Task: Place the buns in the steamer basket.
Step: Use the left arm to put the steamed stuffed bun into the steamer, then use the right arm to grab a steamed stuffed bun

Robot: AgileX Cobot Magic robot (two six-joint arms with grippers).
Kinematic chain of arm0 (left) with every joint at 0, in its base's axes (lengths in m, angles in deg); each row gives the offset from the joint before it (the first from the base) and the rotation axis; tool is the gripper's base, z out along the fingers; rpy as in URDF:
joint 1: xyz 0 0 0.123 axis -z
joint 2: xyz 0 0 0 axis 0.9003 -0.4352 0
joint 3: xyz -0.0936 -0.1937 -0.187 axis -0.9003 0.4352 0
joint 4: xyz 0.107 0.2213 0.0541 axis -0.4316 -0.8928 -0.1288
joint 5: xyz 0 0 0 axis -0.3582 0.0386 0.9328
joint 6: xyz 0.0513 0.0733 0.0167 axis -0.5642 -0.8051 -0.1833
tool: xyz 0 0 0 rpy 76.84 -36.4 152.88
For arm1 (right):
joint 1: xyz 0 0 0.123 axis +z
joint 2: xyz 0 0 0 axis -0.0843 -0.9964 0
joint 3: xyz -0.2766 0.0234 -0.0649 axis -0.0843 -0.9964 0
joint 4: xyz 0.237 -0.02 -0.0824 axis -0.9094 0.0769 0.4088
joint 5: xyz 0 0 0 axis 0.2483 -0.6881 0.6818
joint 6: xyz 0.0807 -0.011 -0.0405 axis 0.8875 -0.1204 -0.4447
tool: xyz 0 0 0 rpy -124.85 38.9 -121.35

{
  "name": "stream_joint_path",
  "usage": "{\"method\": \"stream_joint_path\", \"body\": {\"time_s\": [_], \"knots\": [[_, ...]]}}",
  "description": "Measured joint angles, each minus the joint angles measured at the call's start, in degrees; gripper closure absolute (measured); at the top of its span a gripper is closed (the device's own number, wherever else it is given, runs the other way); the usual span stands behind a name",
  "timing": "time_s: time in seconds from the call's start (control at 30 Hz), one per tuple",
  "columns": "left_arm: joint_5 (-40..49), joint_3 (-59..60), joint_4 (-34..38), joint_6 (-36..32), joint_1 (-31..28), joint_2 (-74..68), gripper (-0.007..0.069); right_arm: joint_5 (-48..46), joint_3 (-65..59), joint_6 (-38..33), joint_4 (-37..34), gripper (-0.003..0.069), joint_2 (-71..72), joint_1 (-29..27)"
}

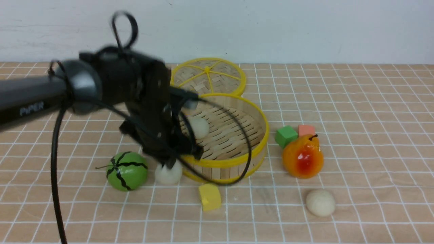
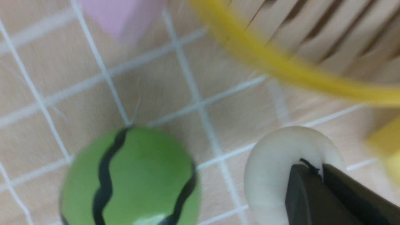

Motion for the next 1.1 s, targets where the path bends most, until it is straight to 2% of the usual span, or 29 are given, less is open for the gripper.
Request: {"method": "stream_joint_path", "body": {"time_s": [0.1,0.23,0.37,0.53,0.73,0.87,0.97,1.0,1.03,1.07,1.1], "knots": [[-0.49,-5.56,4.3,-3.2,0.0,0.5,0.0636,0.0,0.0,0.0,0.0,0.0419,0.0,0.0],[-8.97,-7.2,10.98,-7.19,0.0,-0.03,0.0636,0.0,0.0,0.0,0.0,0.0419,0.0,0.0],[-16.71,-7.4,13.38,-8.14,0.0,-3.25,0.0635,0.0,0.0,0.0,0.0,0.0419,0.0,0.0],[-22.2,-7.45,13.78,-5.26,0.0,-9.2,0.0628,0.0,0.0,0.0,0.0,0.0419,0.0,0.0],[-24.32,-7.45,13.97,-1.23,0.0,-13.22,0.0596,0.0,0.0,0.0,0.0,0.0419,0.0,0.0],[-24.83,-7.45,14.15,0.35,0.0,-13.32,0.0514,0.0,0.0,0.0,0.0,0.0419,0.0,0.0],[-24.14,-7.45,14.19,0.71,0.0,-12.66,0.0371,0.0,0.0,0.0,0.0,0.0419,0.0,0.0],[-23.97,-7.45,14.19,0.77,0.0,-12.57,0.0361,0.0,0.0,0.0,0.0,0.0419,0.0,0.0],[-22.94,-7.46,14.19,0.82,0.0,-11.82,0.0284,0.0,0.0,0.0,0.0,0.0419,0.0,0.0],[-22.77,-7.46,14.19,0.82,0.0,-11.69,0.0274,0.0,0.0,0.0,0.0,0.0419,0.0,0.0],[-20.92,-7.68,14.05,0.82,0.0,-10.79,0.0213,0.0,0.0,0.0,0.0,0.0419,0.0,0.0]]}}
